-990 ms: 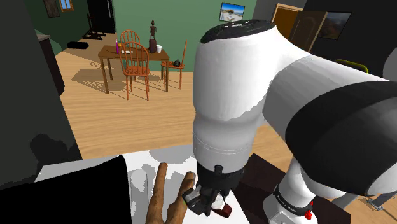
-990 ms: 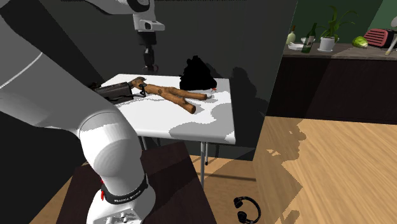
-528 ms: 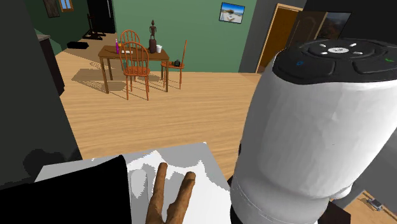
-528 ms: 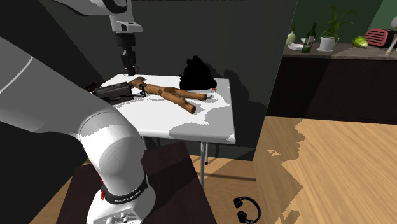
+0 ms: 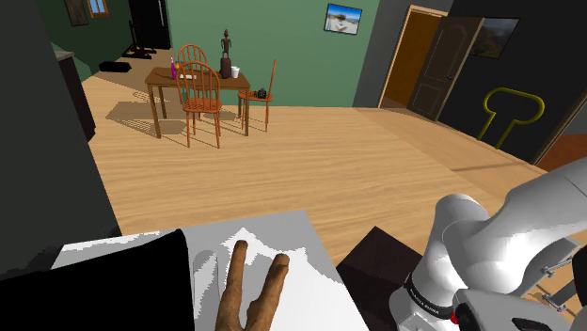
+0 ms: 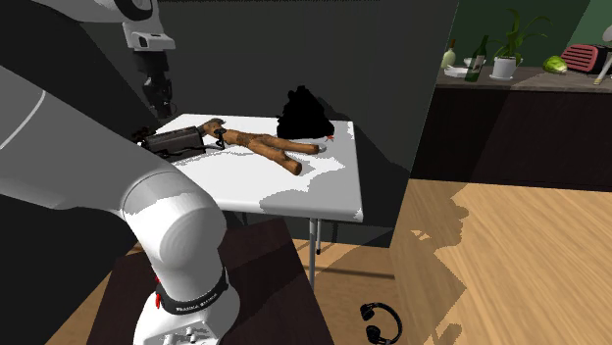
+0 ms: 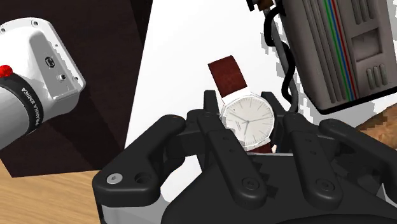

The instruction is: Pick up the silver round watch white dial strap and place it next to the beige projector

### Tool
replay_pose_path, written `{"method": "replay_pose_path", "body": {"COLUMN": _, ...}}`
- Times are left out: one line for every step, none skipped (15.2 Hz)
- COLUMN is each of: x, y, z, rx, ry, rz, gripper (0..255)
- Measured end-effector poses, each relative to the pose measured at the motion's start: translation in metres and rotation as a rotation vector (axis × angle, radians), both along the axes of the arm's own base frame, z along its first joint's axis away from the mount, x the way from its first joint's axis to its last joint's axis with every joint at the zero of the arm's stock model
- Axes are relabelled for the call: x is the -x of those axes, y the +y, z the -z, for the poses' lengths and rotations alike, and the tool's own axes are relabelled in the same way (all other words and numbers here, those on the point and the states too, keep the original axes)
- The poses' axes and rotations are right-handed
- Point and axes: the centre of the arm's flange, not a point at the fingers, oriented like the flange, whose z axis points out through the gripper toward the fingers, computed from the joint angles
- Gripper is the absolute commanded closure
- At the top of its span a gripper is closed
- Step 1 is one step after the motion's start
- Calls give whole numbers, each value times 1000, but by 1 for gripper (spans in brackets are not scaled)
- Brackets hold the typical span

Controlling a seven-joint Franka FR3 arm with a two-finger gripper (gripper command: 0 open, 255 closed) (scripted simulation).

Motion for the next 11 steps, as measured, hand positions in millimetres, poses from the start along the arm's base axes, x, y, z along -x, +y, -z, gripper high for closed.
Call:
{"method": "replay_pose_path", "body": {"x": 12, "y": 0, "z": -1, "rx": 0, "ry": 0, "rz": 0, "gripper": 255}}
{"method": "replay_pose_path", "body": {"x": 26, "y": 5, "z": 0, "rx": 0, "ry": 0, "rz": -1, "gripper": 255}}
{"method": "replay_pose_path", "body": {"x": 39, "y": 7, "z": 0, "rx": 0, "ry": 0, "rz": 0, "gripper": 255}}
{"method": "replay_pose_path", "body": {"x": 52, "y": 9, "z": 1, "rx": 0, "ry": 0, "rz": 0, "gripper": 255}}
{"method": "replay_pose_path", "body": {"x": 63, "y": 11, "z": -1, "rx": 0, "ry": -1, "rz": 0, "gripper": 255}}
{"method": "replay_pose_path", "body": {"x": 74, "y": 15, "z": -2, "rx": 0, "ry": -1, "rz": 0, "gripper": 255}}
{"method": "replay_pose_path", "body": {"x": 87, "y": 18, "z": -2, "rx": 0, "ry": 0, "rz": 0, "gripper": 255}}
{"method": "replay_pose_path", "body": {"x": 99, "y": 21, "z": -2, "rx": 0, "ry": 0, "rz": 0, "gripper": 255}}
{"method": "replay_pose_path", "body": {"x": 113, "y": 23, "z": -1, "rx": 0, "ry": 0, "rz": 0, "gripper": 255}}
{"method": "replay_pose_path", "body": {"x": 128, "y": 26, "z": 0, "rx": 0, "ry": 0, "rz": 0, "gripper": 255}}
{"method": "replay_pose_path", "body": {"x": 139, "y": 27, "z": 0, "rx": 0, "ry": -1, "rz": 0, "gripper": 255}}
